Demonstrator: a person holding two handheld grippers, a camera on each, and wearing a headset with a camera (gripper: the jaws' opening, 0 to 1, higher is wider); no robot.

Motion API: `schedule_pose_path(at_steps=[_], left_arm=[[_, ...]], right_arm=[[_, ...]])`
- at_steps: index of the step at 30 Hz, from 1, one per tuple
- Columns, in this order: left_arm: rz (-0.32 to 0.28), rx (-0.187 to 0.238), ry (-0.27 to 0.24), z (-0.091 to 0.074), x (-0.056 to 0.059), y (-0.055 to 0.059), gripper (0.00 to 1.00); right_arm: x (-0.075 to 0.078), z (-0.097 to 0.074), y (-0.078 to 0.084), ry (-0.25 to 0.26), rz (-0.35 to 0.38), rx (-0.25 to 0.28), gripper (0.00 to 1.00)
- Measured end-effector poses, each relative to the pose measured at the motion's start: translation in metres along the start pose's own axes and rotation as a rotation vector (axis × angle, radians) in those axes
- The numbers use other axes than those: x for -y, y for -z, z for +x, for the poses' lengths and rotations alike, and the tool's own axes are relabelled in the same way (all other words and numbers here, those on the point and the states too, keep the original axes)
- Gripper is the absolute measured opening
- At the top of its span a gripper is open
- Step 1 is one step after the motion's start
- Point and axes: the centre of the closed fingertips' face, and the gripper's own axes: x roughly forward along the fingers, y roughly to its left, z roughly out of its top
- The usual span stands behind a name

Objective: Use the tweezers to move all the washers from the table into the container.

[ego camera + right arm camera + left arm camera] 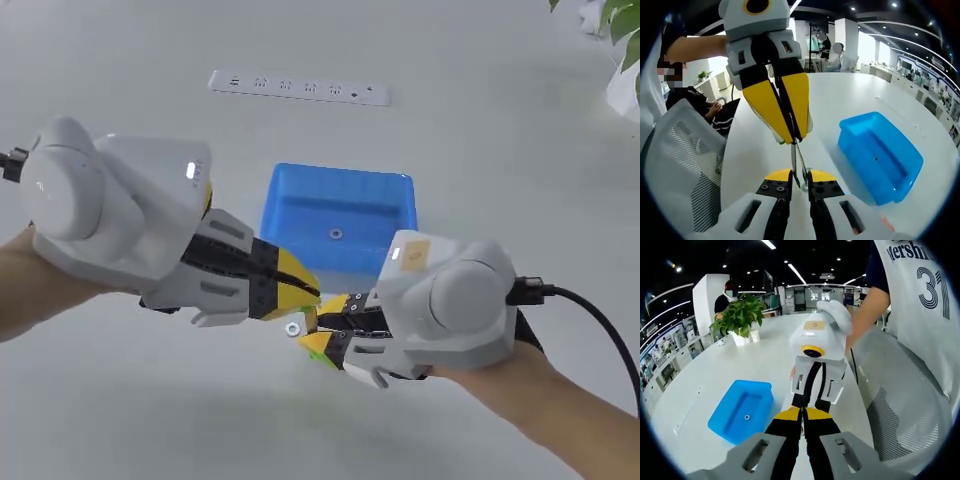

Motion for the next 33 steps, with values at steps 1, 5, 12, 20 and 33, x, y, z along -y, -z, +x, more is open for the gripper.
schedule_pose_path(at_steps=[1,5,12,20,33], left_arm=[[0.000,-0.001,0.002,0.000,0.000,0.000,0.05],[0.002,0.000,0.002,0.002,0.000,0.000,0.05],[0.005,-0.004,0.010,0.004,0.002,0.002,0.05],[-0.007,0.003,0.014,0.004,0.003,0.002,0.05],[-0.012,0.009,0.022,0.007,0.006,0.000,0.05]], right_arm=[[0.000,0.000,0.001,-0.001,0.002,-0.002,0.13],[0.000,-0.001,0.002,0.002,0.004,-0.002,0.13],[-0.001,-0.001,0.005,0.001,0.007,-0.006,0.13],[-0.002,-0.002,0.012,-0.018,-0.034,-0.042,0.13],[-0.001,-0.003,0.013,-0.078,-0.075,-0.051,0.13]])
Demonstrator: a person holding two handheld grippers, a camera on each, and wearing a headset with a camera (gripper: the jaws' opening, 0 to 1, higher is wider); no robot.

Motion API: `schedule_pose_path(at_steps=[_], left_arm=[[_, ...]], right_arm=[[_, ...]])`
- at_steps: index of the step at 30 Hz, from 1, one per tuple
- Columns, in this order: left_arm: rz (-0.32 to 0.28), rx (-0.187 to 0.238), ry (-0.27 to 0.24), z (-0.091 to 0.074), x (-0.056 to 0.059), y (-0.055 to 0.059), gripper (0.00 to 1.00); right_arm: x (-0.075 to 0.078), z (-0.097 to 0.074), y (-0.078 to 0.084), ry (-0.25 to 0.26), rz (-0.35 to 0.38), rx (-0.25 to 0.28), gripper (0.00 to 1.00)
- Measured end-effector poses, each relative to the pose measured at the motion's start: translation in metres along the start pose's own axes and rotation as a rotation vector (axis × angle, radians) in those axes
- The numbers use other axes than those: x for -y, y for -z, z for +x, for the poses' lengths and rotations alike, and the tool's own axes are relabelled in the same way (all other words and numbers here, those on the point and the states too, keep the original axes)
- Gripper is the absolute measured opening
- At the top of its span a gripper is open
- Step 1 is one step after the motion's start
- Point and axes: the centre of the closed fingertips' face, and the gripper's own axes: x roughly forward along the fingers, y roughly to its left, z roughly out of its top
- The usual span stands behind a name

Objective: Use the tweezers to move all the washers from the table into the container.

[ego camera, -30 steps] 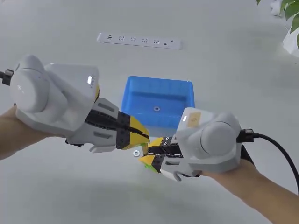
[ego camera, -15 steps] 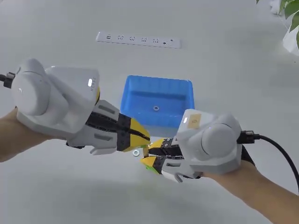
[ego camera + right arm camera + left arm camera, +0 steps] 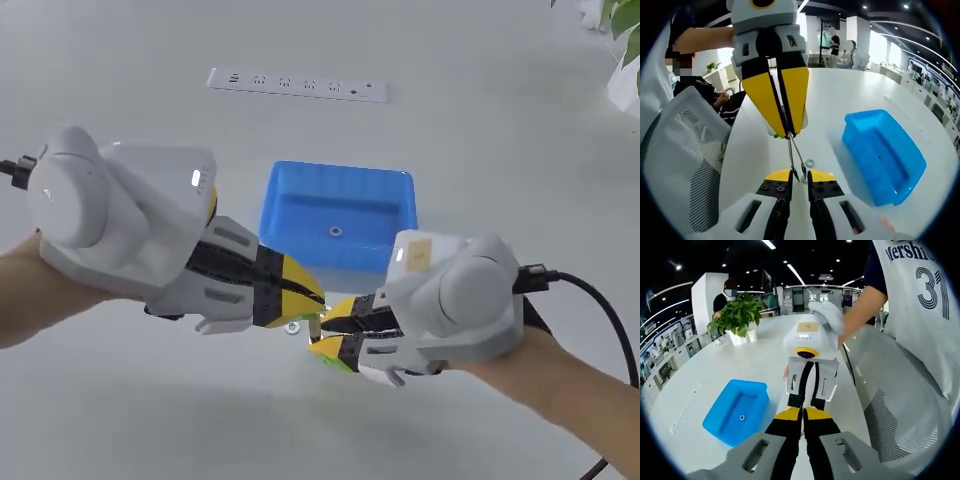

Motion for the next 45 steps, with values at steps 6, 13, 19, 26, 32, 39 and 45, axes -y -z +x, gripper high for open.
schedule_pose_path(at_steps=[6,13,19,26,32,39,45], left_arm=[[-0.003,-0.001,-0.004,-0.001,-0.002,0.001,0.05],[-0.006,0.004,0.000,-0.002,-0.001,-0.001,0.05],[-0.006,0.018,-0.019,-0.012,-0.006,-0.009,0.05],[0.025,0.024,-0.045,-0.022,-0.010,-0.021,0.05],[0.077,0.026,-0.059,-0.030,-0.019,-0.038,0.05],[0.140,0.032,-0.063,-0.036,-0.034,-0.055,0.05],[0.181,0.033,-0.064,-0.039,-0.046,-0.066,0.05]], right_arm=[[-0.001,0.002,-0.001,-0.014,-0.023,-0.007,0.12],[0.000,0.001,-0.004,0.000,-0.053,-0.001,0.10],[0.002,-0.002,-0.017,0.012,-0.044,0.040,0.10],[0.007,-0.014,-0.030,0.034,-0.067,0.052,0.10],[0.017,-0.025,-0.045,0.061,-0.088,0.074,0.10],[0.035,-0.038,-0.061,0.101,-0.110,0.092,0.10],[0.052,-0.045,-0.071,0.133,-0.126,0.105,0.10]])
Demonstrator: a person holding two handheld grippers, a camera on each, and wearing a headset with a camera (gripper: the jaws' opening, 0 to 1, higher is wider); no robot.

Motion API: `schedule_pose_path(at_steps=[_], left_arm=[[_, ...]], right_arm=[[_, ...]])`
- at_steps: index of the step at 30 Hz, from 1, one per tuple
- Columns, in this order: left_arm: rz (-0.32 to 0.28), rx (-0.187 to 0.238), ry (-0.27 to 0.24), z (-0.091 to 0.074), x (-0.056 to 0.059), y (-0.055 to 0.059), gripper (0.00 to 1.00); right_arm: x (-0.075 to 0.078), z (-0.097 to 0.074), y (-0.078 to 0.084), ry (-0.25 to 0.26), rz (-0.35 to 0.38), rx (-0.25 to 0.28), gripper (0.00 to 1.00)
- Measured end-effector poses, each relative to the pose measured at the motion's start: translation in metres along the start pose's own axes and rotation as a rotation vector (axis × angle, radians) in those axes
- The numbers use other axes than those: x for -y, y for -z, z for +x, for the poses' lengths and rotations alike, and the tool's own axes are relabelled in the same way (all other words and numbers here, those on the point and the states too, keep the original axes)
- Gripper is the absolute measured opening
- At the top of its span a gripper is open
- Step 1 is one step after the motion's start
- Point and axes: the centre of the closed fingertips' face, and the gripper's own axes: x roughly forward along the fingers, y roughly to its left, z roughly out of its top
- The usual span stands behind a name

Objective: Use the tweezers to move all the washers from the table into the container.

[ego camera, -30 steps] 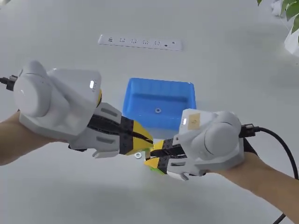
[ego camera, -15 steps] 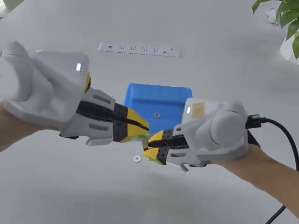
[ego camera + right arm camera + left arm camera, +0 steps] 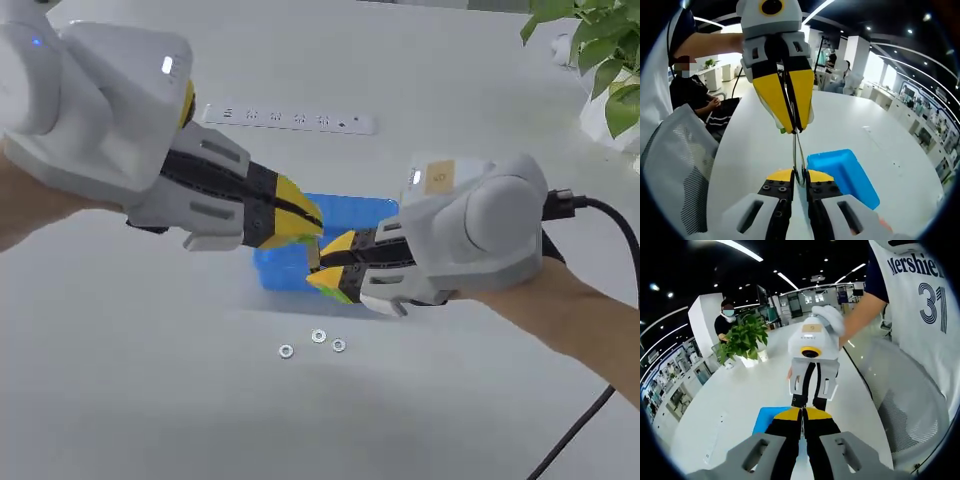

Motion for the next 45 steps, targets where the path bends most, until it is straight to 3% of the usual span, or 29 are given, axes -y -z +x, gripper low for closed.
schedule_pose_path(at_steps=[9,19,25,31,39,45], left_arm=[[0.049,-0.008,-0.011,0.004,-0.023,0.000,0.05],[0.048,-0.019,-0.022,0.018,-0.048,0.015,0.05],[0.036,-0.036,-0.017,0.028,-0.055,0.030,0.05],[-0.023,-0.032,-0.008,0.041,-0.062,0.048,0.05],[-0.062,-0.037,0.002,0.052,-0.065,0.062,0.05],[-0.078,-0.043,0.001,0.053,-0.065,0.069,0.05]], right_arm=[[0.024,0.002,-0.002,0.041,0.000,0.002,0.10],[0.051,0.013,0.010,0.071,0.015,-0.024,0.10],[0.059,0.025,0.023,0.064,0.028,-0.047,0.10],[0.065,0.034,0.042,0.053,0.052,-0.076,0.10],[0.067,0.042,0.060,0.036,0.101,-0.095,0.10],[0.067,0.046,0.064,0.031,0.115,-0.103,0.10]])
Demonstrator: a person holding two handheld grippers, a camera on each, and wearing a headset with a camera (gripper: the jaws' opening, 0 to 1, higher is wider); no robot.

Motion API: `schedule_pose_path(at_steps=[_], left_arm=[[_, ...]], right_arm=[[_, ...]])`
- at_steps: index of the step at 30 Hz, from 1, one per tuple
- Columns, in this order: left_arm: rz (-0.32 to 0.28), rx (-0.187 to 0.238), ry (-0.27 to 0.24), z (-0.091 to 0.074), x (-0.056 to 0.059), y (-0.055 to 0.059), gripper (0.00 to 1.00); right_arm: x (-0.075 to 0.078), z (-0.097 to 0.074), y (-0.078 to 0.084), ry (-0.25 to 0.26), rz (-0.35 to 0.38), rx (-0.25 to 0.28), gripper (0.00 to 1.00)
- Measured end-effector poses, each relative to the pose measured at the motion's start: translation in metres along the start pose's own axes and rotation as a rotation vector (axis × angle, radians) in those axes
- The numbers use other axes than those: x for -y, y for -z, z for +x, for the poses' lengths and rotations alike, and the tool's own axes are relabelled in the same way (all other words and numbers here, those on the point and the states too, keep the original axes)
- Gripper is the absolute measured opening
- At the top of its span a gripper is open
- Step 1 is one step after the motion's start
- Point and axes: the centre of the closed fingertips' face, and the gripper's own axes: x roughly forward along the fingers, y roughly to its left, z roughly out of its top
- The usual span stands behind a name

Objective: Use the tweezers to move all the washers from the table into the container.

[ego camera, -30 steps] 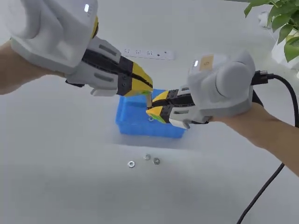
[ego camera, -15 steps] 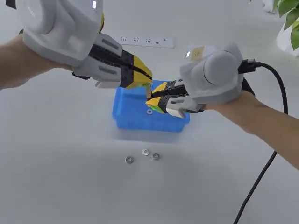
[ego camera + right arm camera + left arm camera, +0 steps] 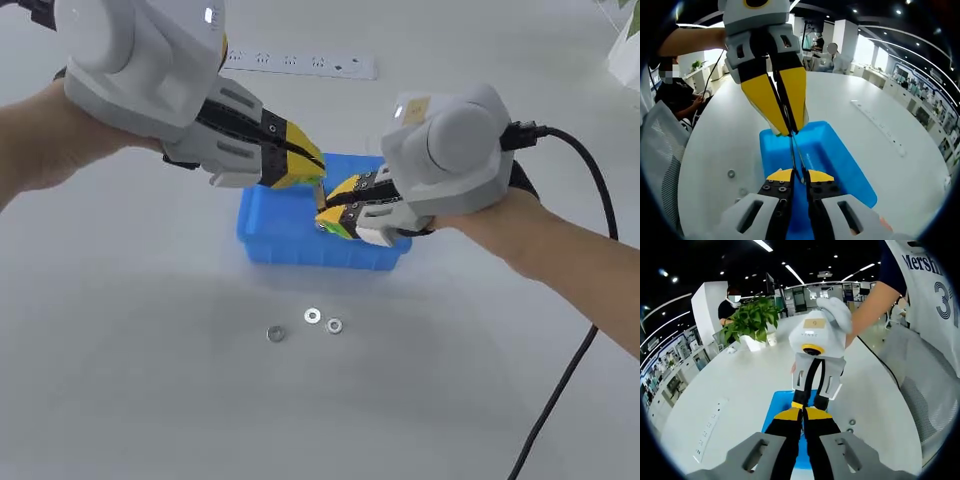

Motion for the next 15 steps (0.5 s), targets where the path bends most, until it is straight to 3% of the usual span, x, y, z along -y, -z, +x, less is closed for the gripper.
schedule_pose_path(at_steps=[3,5,7,9,12,15], left_arm=[[-0.003,-0.010,-0.004,0.001,-0.001,0.004,0.05],[0.013,-0.053,-0.007,0.003,-0.004,0.016,0.05],[-0.024,0.006,0.015,0.007,0.003,0.006,0.05],[-0.013,-0.015,0.001,0.009,0.004,0.007,0.05],[-0.009,-0.013,0.002,0.009,0.005,0.007,0.05],[-0.006,-0.016,-0.003,0.007,0.004,0.006,0.05]], right_arm=[[0.000,0.002,0.002,-0.003,0.008,-0.008,0.05],[0.002,0.004,0.004,0.015,0.034,-0.004,0.01],[0.002,0.007,0.004,0.019,0.034,0.001,0.01],[0.005,0.008,0.011,0.029,0.022,-0.034,0.02],[0.004,0.006,0.010,0.020,0.060,-0.007,0.02],[0.006,0.003,0.010,0.033,0.042,-0.010,0.03]])
